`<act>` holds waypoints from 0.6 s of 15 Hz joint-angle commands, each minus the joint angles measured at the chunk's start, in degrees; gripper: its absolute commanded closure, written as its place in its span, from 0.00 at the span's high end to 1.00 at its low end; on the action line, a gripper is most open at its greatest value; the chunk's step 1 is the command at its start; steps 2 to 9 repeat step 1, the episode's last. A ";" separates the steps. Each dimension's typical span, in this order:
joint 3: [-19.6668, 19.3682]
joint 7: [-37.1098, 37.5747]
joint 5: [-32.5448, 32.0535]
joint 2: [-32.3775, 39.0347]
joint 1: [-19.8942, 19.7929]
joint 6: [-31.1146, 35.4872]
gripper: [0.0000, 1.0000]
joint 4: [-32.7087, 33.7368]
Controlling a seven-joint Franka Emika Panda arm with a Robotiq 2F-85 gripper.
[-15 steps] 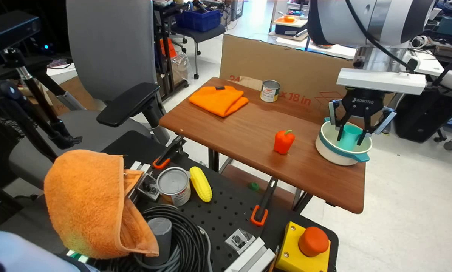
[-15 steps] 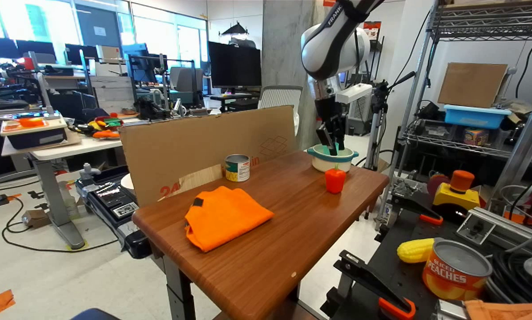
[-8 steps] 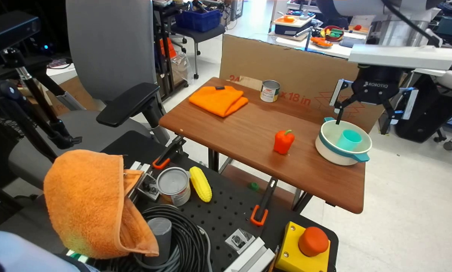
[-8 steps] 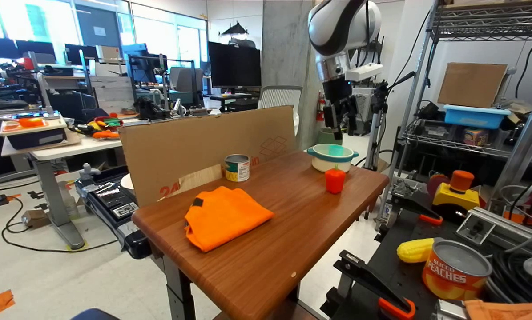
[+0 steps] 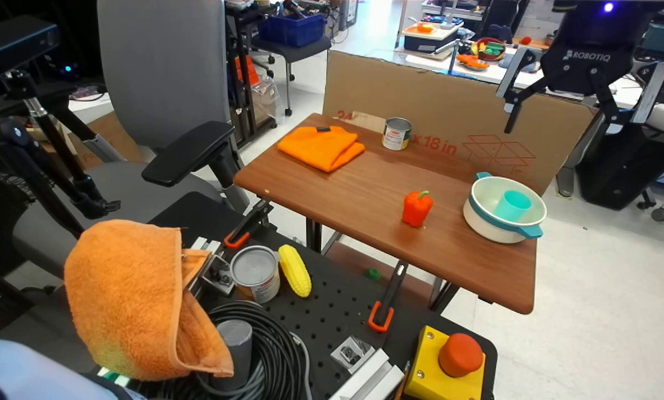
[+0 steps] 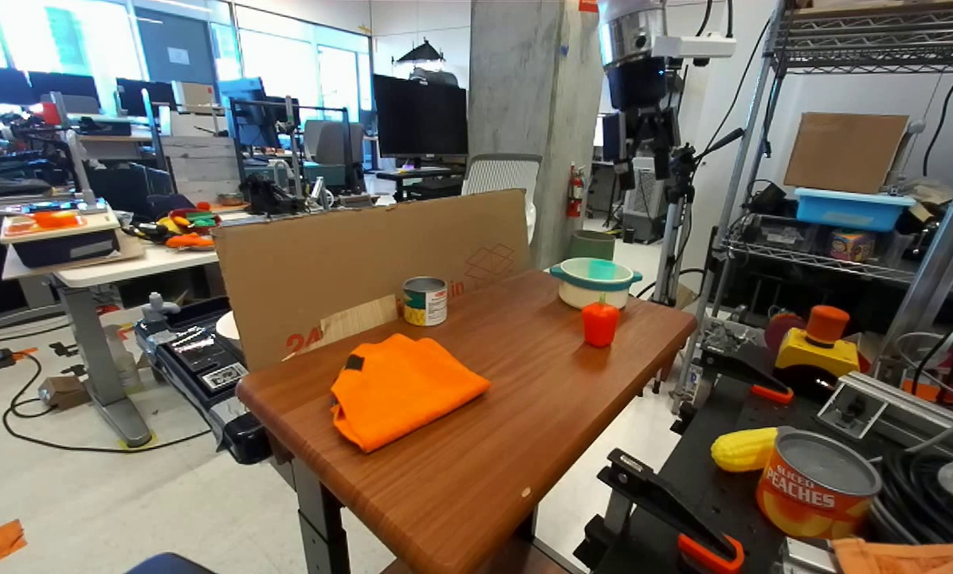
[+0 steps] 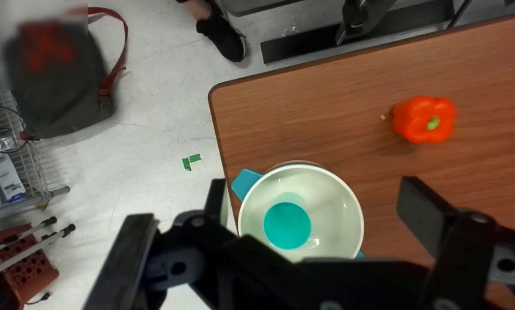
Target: Put the green cup in the bowl
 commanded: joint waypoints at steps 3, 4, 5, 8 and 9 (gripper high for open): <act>-0.12 0.01 0.09 0.07 0.11 -0.18 1.00 -0.09; -0.12 0.01 0.09 0.07 0.11 -0.18 1.00 -0.09; -0.12 0.01 0.09 0.07 0.11 -0.18 1.00 -0.09; -0.12 0.01 0.09 0.07 0.11 -0.18 1.00 -0.09; -0.12 0.01 0.09 0.07 0.11 -0.18 1.00 -0.09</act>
